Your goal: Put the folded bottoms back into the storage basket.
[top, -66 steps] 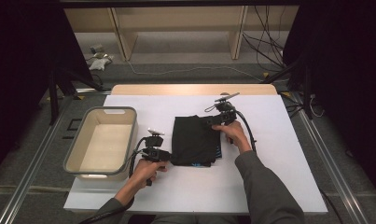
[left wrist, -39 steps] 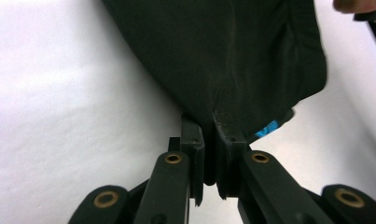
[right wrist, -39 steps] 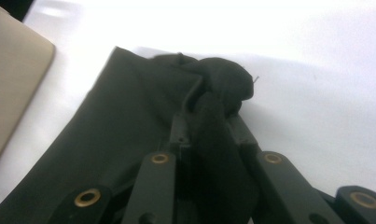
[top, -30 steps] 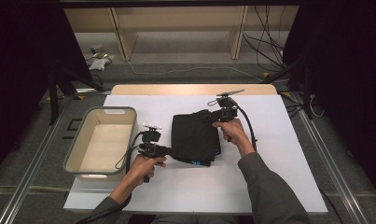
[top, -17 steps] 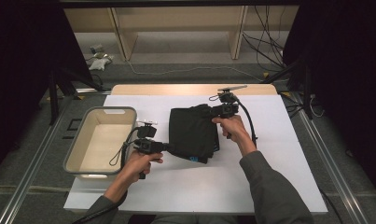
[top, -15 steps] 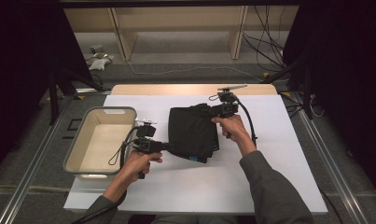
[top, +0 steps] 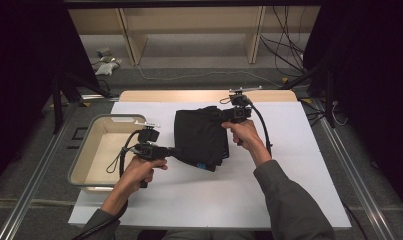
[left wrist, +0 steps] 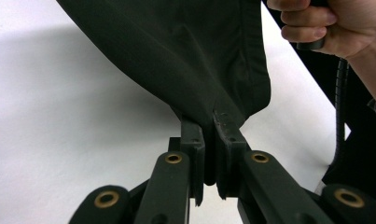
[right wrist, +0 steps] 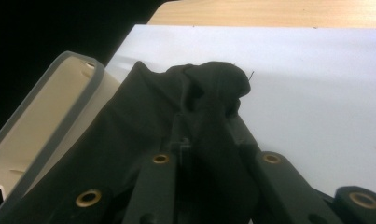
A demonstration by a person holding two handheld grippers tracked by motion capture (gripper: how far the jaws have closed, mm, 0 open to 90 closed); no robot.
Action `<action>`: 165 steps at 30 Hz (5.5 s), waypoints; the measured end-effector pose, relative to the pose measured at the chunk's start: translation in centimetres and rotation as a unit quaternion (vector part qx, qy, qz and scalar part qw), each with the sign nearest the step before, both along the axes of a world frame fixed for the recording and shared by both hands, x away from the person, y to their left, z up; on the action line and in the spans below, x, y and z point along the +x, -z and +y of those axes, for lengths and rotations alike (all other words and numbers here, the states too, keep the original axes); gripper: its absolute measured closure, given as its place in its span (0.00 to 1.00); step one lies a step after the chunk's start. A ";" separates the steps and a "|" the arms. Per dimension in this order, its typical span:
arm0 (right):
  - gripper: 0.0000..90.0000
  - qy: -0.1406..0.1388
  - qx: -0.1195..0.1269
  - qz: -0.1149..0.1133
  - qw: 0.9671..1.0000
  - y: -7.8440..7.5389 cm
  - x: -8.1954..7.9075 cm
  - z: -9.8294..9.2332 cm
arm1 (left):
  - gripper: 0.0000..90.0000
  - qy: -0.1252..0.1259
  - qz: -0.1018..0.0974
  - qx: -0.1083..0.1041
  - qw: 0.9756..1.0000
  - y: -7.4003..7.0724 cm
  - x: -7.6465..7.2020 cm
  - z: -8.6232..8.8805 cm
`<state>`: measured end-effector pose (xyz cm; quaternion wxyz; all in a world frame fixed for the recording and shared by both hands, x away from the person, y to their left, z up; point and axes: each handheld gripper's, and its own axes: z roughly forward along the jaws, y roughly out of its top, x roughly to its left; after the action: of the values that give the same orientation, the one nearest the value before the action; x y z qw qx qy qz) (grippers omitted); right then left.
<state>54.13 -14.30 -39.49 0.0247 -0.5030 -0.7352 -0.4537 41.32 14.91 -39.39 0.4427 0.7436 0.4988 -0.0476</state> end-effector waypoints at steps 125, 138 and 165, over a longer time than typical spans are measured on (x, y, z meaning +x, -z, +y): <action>0.86 -0.073 0.020 -0.044 0.996 -6.6 -1.8 22.7 | 0.93 -0.068 -0.020 0.016 0.997 -7.1 -5.4 21.6; 0.85 -0.070 0.011 -0.040 0.997 -5.6 -2.1 24.5 | 0.93 -0.095 0.002 0.045 0.994 -6.1 -5.3 22.7; 0.85 -0.072 -0.019 -0.030 0.997 -3.5 -2.7 26.5 | 0.92 -0.107 0.045 0.088 0.989 -4.1 -4.7 23.3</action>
<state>51.44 12.21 -36.02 0.0254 -0.4353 -0.7782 -0.4519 36.66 38.22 -35.26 0.3547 0.7194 0.5971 0.0105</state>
